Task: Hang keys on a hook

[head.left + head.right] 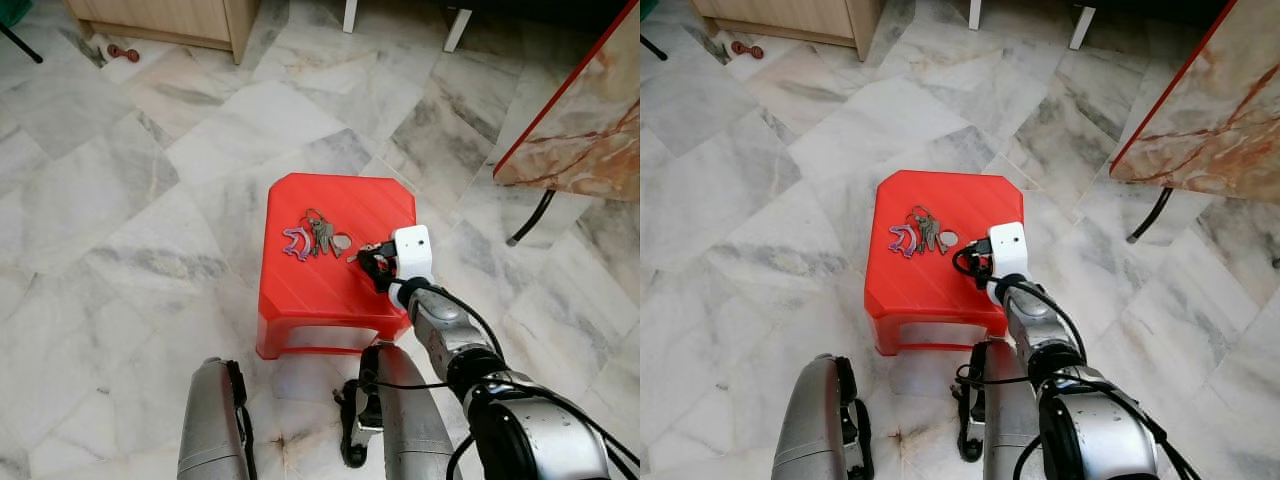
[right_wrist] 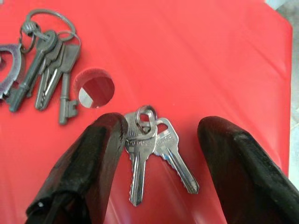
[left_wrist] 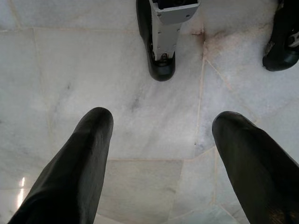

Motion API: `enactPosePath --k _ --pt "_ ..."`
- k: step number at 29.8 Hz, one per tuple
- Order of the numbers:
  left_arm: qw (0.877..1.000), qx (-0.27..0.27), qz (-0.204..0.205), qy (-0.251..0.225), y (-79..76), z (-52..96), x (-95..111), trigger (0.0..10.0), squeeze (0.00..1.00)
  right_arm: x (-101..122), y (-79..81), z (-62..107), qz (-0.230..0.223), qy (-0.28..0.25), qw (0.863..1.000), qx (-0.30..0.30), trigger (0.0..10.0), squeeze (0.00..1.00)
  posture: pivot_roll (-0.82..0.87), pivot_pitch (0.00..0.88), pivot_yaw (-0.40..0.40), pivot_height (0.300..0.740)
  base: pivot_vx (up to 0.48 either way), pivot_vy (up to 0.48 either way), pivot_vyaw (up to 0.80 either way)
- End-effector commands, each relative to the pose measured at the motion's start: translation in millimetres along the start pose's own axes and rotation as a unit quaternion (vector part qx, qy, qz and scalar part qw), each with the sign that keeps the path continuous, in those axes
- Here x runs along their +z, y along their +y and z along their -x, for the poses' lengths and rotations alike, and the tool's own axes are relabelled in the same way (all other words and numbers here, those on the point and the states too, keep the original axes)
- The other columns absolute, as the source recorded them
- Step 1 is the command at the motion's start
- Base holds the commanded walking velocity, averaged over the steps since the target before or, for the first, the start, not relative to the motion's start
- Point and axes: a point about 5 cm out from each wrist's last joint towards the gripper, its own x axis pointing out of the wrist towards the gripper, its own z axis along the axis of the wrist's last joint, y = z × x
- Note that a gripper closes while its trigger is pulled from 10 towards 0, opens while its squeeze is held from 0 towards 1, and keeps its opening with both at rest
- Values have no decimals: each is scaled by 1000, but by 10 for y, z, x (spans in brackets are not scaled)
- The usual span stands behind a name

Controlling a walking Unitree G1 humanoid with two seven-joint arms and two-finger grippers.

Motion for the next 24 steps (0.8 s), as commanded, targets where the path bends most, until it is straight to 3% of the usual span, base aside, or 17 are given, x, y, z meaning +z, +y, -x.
enactPosePath --k 1,21,22,24 --pt "999 0 8 41 -23 115 -231 10000 0 9 -3 4 -8 -9 1000 2 10000 0 106 427 -104 580 0 0 0" --pt "999 0 13 46 -60 120 -250 10000 0 -11 39 -10 3 8 1000 7 10000 0 106 430 -118 580 0 0 0" --pt "999 1 14 46 -59 121 -252 10000 0 -2 62 -18 9 9 1000 14 4745 0 107 429 -119 580 0 0 0" --pt "999 1 14 46 -58 122 -254 10000 0 1 72 -21 13 9 1000 17 4745 0 107 429 -119 580 0 0 0"
